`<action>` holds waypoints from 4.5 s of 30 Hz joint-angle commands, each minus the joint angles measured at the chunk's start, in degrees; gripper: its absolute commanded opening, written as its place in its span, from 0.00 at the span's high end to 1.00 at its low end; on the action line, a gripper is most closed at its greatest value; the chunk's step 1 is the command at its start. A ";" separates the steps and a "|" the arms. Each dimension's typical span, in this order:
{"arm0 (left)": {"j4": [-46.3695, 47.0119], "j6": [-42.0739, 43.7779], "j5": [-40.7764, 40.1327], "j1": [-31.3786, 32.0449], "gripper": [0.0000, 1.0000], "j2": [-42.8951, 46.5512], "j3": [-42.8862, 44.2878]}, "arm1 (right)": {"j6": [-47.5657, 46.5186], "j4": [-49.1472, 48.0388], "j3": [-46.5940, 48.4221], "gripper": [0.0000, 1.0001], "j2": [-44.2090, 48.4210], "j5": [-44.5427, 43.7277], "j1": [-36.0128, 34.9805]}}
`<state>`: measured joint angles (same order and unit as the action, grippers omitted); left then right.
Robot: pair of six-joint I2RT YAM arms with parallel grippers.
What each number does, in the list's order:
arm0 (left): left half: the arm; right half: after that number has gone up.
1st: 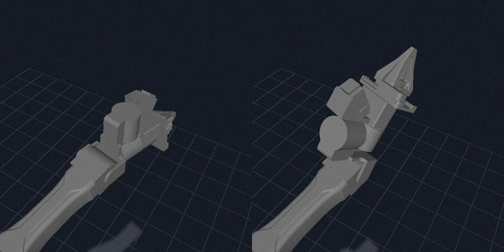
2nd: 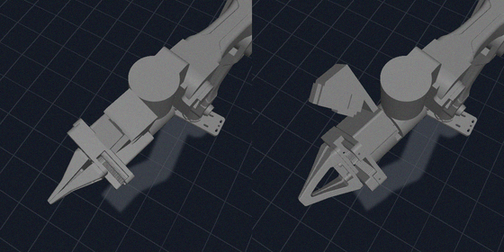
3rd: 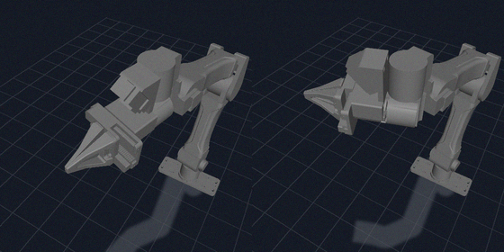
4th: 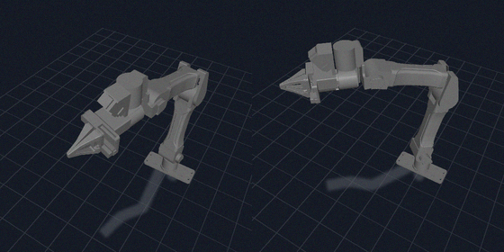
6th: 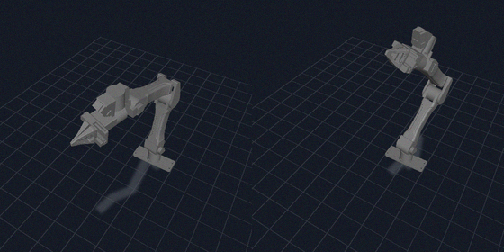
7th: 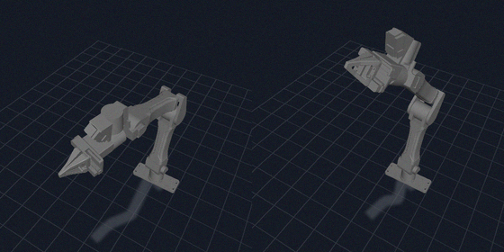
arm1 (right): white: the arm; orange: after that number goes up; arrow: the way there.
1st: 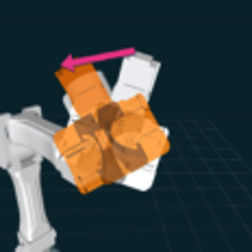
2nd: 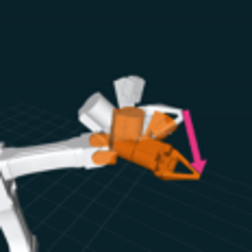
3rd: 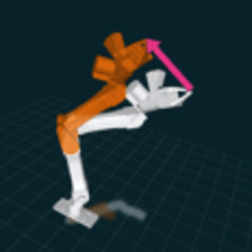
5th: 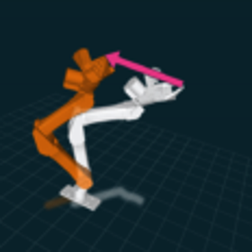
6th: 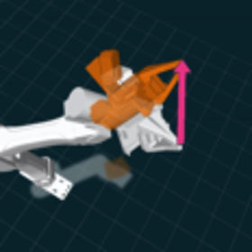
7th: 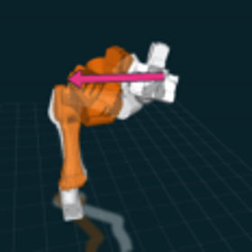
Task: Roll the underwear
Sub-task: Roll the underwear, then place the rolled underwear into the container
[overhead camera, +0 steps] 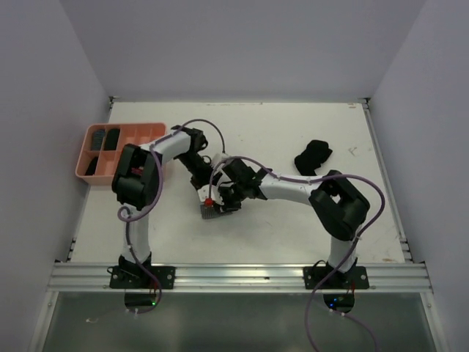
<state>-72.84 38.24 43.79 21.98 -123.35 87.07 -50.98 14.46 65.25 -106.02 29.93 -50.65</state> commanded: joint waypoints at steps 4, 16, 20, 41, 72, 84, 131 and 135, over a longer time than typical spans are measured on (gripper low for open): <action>26.24 -5.54 -6.96 -12.03 0.30 18.82 -2.07 | 0.18 19.71 5.75 1.00 -9.02 8.90 2.92; 44.46 -10.98 -19.17 -16.26 0.00 46.27 -13.87 | 4.75 38.62 28.08 1.00 -27.39 19.28 8.99; 25.43 3.99 -6.31 -15.83 0.00 43.46 -10.26 | 5.36 41.44 33.34 1.00 -31.44 21.04 10.05; 63.50 3.86 -43.52 27.58 0.25 60.88 -57.97 | 8.79 44.25 39.60 1.00 -39.79 24.47 12.42; 73.63 4.22 -44.33 30.93 0.57 41.97 -57.10 | 9.50 49.17 44.26 1.00 -45.68 22.89 12.60; 55.53 2.46 -33.69 30.85 0.87 32.57 -50.07 | 15.03 49.35 49.78 0.20 -38.13 21.04 18.83; 30.21 -18.72 -49.75 -39.81 1.00 21.24 16.55 | 24.53 35.55 24.05 0.01 -5.69 28.07 41.16; 34.07 -20.13 -56.52 -40.87 1.00 17.80 17.61 | 24.44 34.93 23.25 0.01 -5.51 27.81 41.25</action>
<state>-42.83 20.03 -5.61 -18.00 -103.39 102.65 -26.57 50.89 88.99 -113.47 56.29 -9.43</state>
